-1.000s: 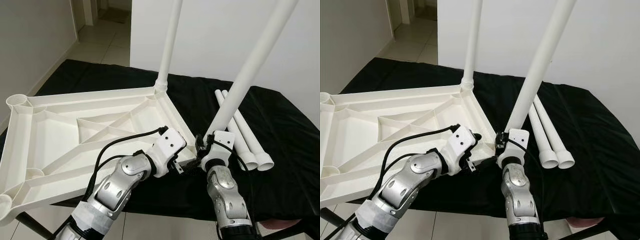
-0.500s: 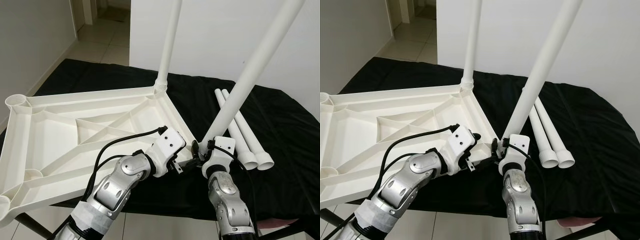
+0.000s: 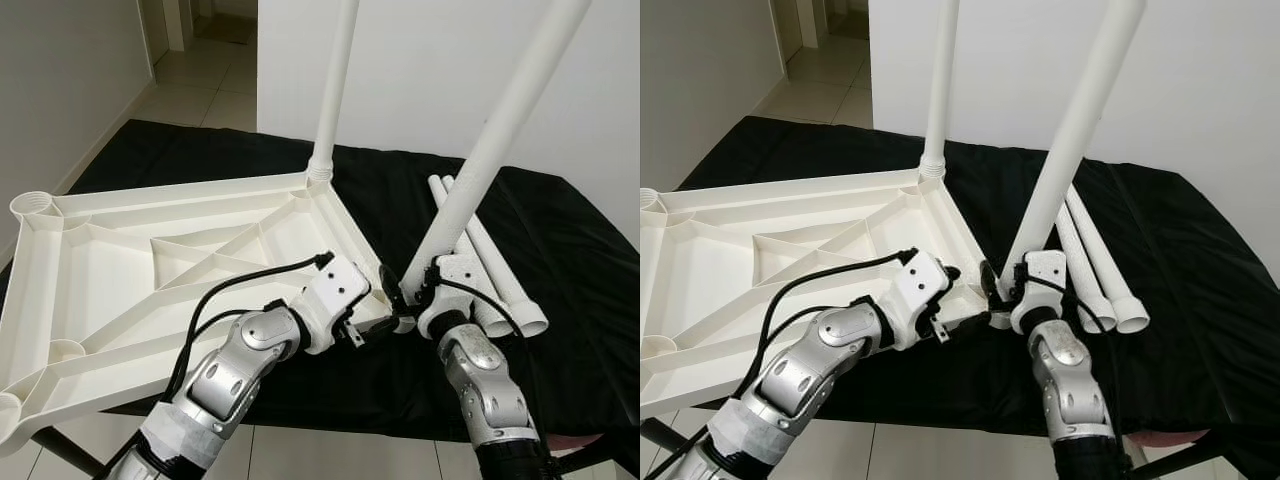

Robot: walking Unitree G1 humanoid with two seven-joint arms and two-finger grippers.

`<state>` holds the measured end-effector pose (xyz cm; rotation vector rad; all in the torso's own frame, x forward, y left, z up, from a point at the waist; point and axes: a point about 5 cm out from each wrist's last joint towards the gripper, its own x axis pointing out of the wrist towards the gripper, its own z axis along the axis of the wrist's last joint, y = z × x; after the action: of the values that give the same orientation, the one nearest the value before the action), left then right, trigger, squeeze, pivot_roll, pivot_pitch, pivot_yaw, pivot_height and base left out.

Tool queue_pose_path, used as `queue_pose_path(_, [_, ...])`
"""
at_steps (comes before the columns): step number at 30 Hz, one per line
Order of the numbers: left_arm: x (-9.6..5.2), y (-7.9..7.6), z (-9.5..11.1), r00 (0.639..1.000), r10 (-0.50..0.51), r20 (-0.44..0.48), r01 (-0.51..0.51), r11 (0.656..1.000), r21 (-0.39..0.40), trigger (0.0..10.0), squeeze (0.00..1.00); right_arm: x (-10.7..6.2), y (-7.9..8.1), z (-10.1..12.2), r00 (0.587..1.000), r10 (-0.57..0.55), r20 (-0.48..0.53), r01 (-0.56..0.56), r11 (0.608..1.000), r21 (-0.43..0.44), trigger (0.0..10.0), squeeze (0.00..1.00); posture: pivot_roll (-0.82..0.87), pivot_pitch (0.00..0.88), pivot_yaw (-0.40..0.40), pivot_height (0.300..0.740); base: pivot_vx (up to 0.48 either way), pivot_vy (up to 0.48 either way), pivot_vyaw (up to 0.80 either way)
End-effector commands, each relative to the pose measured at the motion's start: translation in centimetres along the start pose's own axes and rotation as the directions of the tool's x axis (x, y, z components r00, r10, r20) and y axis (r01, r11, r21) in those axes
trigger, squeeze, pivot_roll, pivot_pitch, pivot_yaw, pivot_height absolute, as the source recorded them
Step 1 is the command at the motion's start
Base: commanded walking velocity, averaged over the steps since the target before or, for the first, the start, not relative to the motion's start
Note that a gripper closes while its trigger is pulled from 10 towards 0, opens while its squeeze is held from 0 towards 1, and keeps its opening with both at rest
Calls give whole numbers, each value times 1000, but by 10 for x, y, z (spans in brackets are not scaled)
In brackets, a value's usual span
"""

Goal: Building children table

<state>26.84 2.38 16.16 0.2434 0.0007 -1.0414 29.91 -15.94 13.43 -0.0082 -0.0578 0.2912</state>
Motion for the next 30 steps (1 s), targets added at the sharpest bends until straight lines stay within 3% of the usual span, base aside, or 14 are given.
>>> queue_pose_path(1, [-1,-9,1,995,-98,-1,98,995,2,10000,0,2,-1,-2,999,54,-6,-54,998,-10,10000,0,-31,0,-78,740,0,0,0])
queue_pose_path(4, [-10,-13,-3,987,-159,-23,159,987,-3,10000,0,7,-5,-3,981,191,-10,-191,981,-28,10000,0,-21,0,-82,740,0,0,0])
queue_pose_path(11, [-17,-14,-7,982,-180,-49,180,984,-3,10000,0,12,-11,-7,961,274,-33,-275,961,-30,10000,0,-5,0,-86,740,0,0,0])
queue_pose_path(12, [-18,-14,-8,982,-181,-53,181,983,-2,10000,0,12,-14,-8,954,297,-45,-299,953,-44,4392,0,-2,0,-87,740,0,0,0])
queue_pose_path(13, [-18,-13,-8,982,-181,-55,181,983,-1,10000,0,13,-16,-9,950,309,-52,-312,949,-55,4392,0,0,0,-88,740,0,0,0])
queue_pose_path(14, [-19,-13,-8,982,-181,-56,181,983,-1,10000,0,13,-18,-11,945,323,-60,-326,943,-63,2824,0,0,0,-88,740,0,0,0])
queue_pose_path(15, [-19,-13,-8,982,-181,-58,181,984,-1,10000,0,12,-19,-12,942,328,-67,-332,941,-67,275,0,1,0,-88,740,0,0,0])
queue_pose_path(30, [-20,-14,-7,981,-185,-62,185,983,-4,10000,0,0,-33,-29,944,313,-108,-316,949,-14,0,0,-8,0,-83,740,0,0,0])
